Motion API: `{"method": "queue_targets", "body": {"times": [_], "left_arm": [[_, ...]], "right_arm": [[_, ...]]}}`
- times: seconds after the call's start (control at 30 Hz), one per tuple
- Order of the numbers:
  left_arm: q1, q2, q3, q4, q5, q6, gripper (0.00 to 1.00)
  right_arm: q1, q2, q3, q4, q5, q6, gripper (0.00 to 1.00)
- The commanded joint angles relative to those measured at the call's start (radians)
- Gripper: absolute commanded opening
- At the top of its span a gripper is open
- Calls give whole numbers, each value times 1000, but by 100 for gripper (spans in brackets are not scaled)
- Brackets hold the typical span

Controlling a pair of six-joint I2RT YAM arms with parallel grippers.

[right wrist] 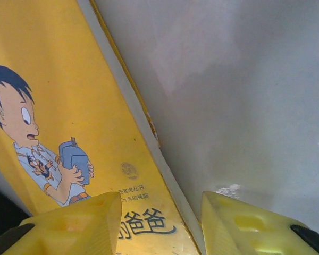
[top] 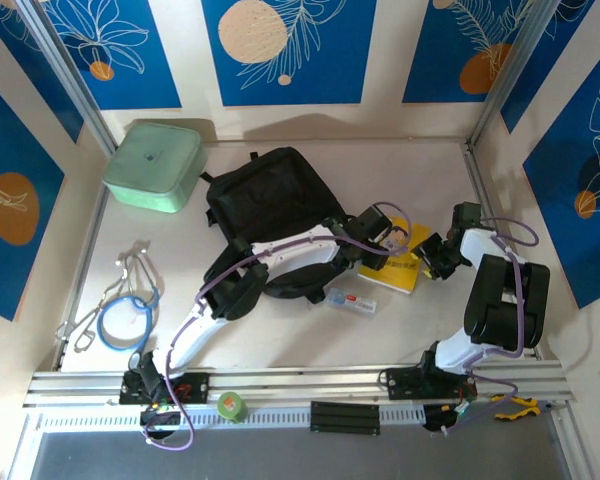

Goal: Pack the student bag
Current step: Pick up the book from the middle-right of the table.

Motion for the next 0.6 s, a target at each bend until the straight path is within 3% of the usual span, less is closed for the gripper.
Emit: {"method": "queue_targets", "body": {"times": [0.0, 0.37, 0.57], "left_arm": [[6, 35, 30, -60, -16, 2, 45], [3, 92, 39, -96, 37, 1, 46], [-2, 112, 38, -113, 40, 9, 46]], "right_arm": [[1, 15, 0, 9, -50, -21, 43], [29, 56, 20, -10, -65, -32, 44], [78, 4, 62, -72, -27, -38, 41]]}}
